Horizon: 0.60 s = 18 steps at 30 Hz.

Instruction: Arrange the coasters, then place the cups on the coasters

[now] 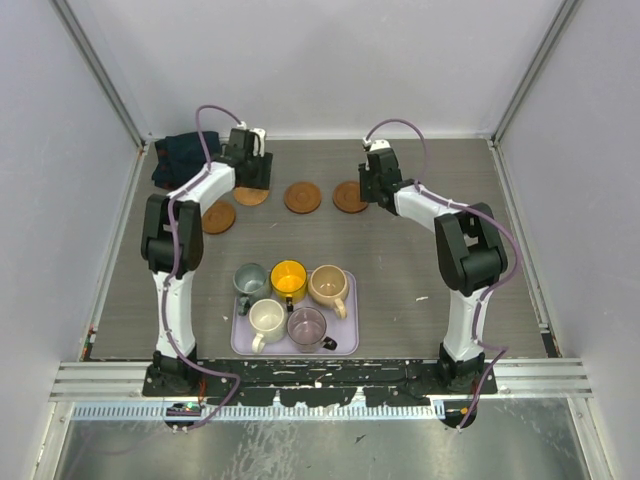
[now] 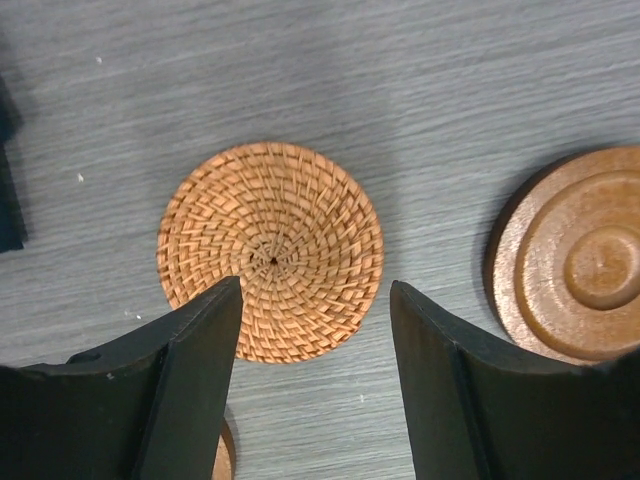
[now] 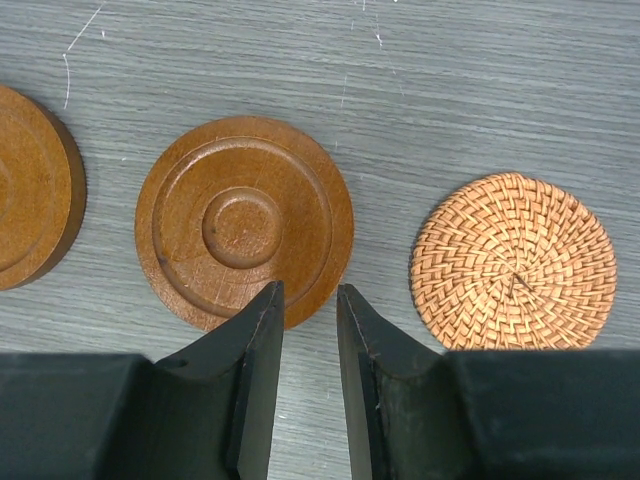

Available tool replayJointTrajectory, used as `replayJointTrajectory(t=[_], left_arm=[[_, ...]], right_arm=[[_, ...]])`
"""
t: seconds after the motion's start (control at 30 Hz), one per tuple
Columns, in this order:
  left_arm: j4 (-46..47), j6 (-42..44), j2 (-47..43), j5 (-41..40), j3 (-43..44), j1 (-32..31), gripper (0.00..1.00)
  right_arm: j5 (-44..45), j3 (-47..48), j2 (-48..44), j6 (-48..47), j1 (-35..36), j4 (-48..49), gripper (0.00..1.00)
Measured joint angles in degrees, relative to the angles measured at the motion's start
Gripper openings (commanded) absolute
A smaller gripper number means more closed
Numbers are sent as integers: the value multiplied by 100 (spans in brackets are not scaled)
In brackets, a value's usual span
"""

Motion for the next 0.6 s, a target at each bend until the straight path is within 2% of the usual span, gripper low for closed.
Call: replayJointTrajectory(t=[0.17,0.3,0.6], left_arm=[[-271,22,175,-247,122,-31,55],[-341,-11,262,-396,142,-28,40],[-544,-39,612,-538,560,-28,40]], right_arm=[[0,31,96,0,0,0,34],[2,44,125,0,0,0,34],[59,44,125,-66,0,15,34]])
